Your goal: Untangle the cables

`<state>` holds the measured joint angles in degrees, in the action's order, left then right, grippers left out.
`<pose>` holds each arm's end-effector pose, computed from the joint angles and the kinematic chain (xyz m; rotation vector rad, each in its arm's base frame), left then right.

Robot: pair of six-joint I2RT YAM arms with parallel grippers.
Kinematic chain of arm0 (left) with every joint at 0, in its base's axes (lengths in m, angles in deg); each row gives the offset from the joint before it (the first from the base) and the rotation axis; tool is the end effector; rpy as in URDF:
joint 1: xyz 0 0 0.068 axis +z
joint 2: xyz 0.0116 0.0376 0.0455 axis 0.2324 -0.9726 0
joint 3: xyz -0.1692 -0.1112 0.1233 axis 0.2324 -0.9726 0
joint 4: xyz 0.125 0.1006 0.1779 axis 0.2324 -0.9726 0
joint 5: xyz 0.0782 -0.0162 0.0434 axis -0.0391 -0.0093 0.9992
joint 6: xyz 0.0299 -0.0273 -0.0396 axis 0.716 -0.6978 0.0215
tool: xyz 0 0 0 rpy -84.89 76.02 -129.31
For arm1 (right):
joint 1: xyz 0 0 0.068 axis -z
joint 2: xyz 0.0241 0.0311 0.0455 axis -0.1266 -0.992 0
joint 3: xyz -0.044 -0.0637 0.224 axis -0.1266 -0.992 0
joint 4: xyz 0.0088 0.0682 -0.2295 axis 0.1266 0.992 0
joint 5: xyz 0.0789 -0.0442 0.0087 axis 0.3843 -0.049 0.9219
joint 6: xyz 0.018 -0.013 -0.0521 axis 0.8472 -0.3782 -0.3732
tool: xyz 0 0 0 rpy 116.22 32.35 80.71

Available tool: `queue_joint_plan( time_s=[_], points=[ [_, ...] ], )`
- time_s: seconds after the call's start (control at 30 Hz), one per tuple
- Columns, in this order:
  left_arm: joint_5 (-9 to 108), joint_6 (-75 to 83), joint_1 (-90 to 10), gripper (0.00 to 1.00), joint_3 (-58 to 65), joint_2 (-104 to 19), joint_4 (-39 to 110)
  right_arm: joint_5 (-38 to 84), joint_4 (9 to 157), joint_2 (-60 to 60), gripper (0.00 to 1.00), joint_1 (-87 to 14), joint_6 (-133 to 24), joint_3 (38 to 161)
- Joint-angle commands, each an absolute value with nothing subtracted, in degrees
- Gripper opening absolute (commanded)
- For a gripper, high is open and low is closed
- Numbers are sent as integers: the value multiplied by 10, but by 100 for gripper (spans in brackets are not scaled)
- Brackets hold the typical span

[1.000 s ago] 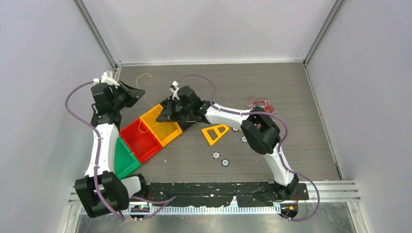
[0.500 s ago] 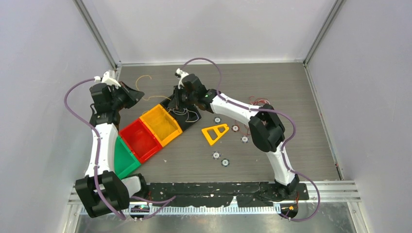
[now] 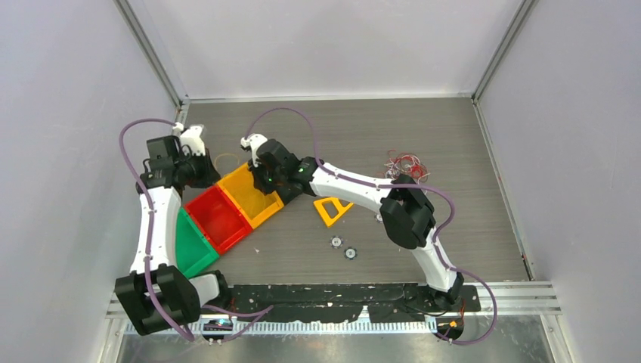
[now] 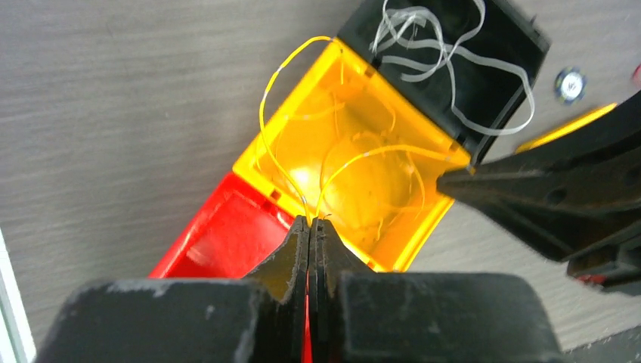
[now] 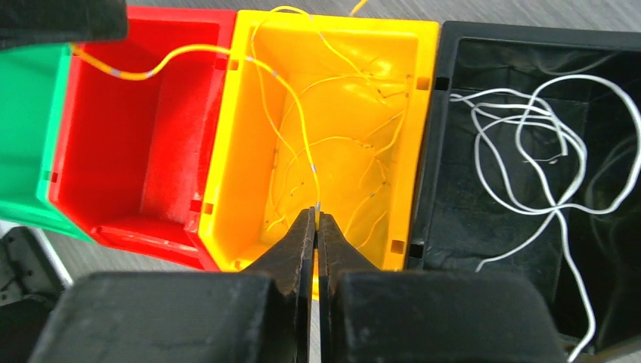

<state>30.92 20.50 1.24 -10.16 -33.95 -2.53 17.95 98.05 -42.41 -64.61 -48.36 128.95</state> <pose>0.2338 0.0427 0.2725 0.0275 2.2711 -0.3706 0.2509 0.3946 0.2252 -0.8815 2.0882 0.7273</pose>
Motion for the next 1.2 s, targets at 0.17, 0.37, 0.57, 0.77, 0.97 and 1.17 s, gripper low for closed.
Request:
queue_joint_plan(
  time_s=[0.17, 0.37, 0.57, 0.77, 0.97, 1.17],
  points=[
    [415, 274, -70, 0, -58, -415, -160, 56, 978, -440, 5, -654, -557, 1335],
    [445, 231, -82, 0, 2, -498, -186, 68, 965, -451, 5, -654, -557, 1340],
    [438, 193, -107, 0, 41, -550, -175, 85, 941, -474, 5, -655, -543, 1350],
    [443, 163, -128, 0, 35, -577, -140, 73, 925, -493, 5, -658, -523, 1364],
    [431, 123, -129, 0, 7, -596, -106, 73, 900, -490, 5, -666, -503, 1348],
    [414, 84, -129, 0, -18, -626, -61, 69, 885, -489, 5, -669, -491, 1331]
  ],
)
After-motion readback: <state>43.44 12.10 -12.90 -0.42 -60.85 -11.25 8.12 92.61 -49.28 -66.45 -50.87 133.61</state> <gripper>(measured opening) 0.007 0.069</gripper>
